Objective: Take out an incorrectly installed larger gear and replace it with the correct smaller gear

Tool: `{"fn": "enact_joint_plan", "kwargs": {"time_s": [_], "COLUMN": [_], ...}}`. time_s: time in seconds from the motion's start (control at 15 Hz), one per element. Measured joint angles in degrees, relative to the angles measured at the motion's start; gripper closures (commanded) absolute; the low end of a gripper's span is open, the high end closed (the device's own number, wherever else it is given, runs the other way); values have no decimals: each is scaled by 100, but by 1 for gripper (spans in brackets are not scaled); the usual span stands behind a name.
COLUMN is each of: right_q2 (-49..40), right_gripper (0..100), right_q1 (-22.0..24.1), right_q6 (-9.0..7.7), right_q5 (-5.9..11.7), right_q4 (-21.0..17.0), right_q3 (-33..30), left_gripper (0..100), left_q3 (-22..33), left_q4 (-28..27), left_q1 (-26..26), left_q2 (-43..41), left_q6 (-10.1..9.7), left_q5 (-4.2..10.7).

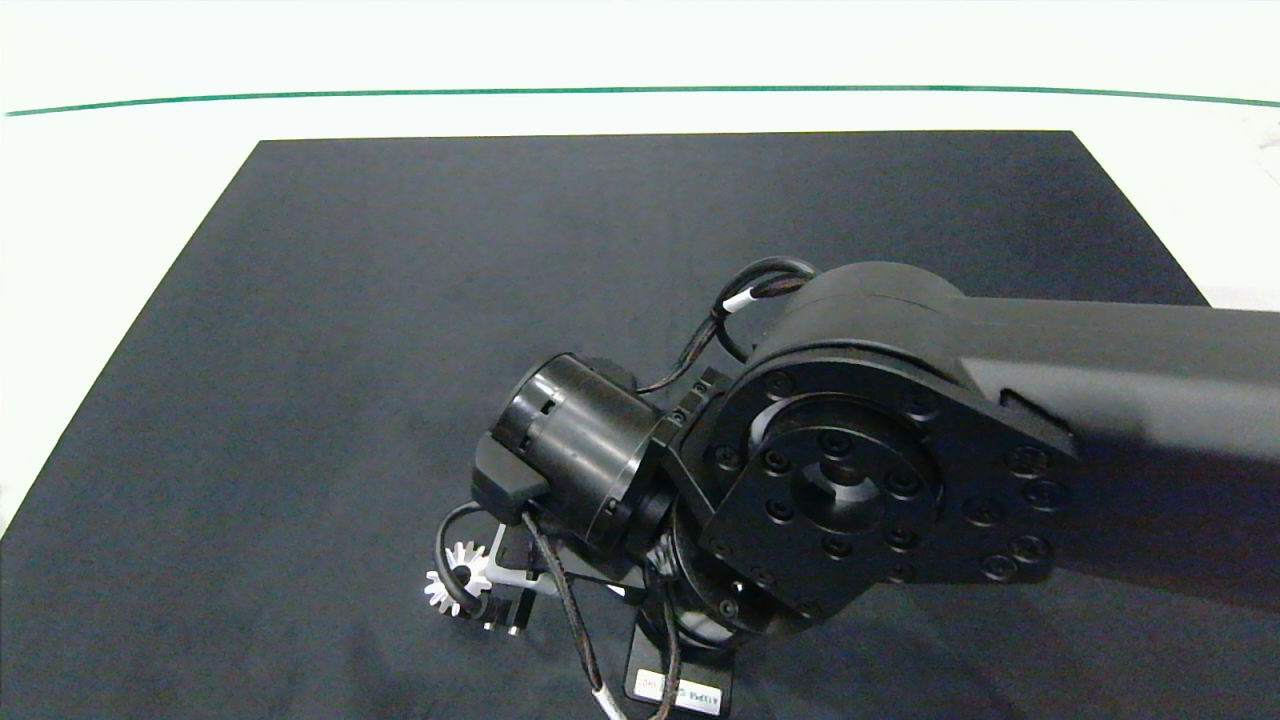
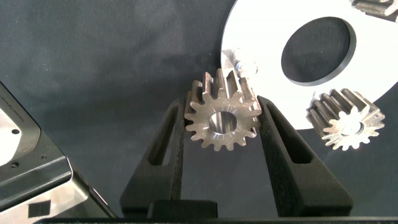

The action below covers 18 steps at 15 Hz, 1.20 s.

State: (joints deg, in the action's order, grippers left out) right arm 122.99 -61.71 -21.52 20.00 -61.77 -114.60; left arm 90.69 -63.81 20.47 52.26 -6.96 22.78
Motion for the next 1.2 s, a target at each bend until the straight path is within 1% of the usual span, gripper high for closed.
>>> {"fn": "enact_joint_plan", "kwargs": {"time_s": [0.13, 0.2, 0.27, 0.33, 0.4, 0.47, 0.53, 0.67, 0.8, 0.93, 1.07, 1.2], "right_q2": [0, -4, -13, -26, -41, -55, -63, -67, -63, -50, -26, 11], "right_gripper": [69, 69, 69, 69, 69, 69, 69, 69, 69, 69, 69, 69], "right_q1": [2, 2, 2, 2, -17, -33, -35, -48, -55, -59, -80, -122], "right_q6": [44, 118, 265, 452, 581, 612, 630, 642, 663, 700, 840, 857], "right_q5": [2, 6, 37, 52, 57, 52, 52, 48, 46, 37, 39, 41], "right_q4": [-2, -2, -2, -5, -105, -284, -355, -341, -154, 118, 257, 271], "right_q3": [0, 0, 0, 0, 0, 0, 0, 0, 0, 0, 0, 0], "left_gripper": [0, 0, 0, 0, 0, 0, 0, 0, 0, 0, 0, 0], "left_q3": [0, 0, 0, 0, 0, 0, 0, 0, 2, 5, 9, 9], "left_q4": [0, 0, 0, 0, 0, 0, -2, 0, 0, 0, 0, 5], "left_q1": [0, 0, 0, 0, 0, 0, 0, 0, 0, 0, 0, 0], "left_q2": [-4, -4, -4, -6, -6, -6, -6, -6, -6, -9, -15, -30], "left_q6": [-1, 2, 5, 7, 7, 7, 7, 10, 7, 10, 33, 63], "left_q5": [0, 0, 0, 0, 0, 0, 0, 0, 0, 1, 0, 0]}}
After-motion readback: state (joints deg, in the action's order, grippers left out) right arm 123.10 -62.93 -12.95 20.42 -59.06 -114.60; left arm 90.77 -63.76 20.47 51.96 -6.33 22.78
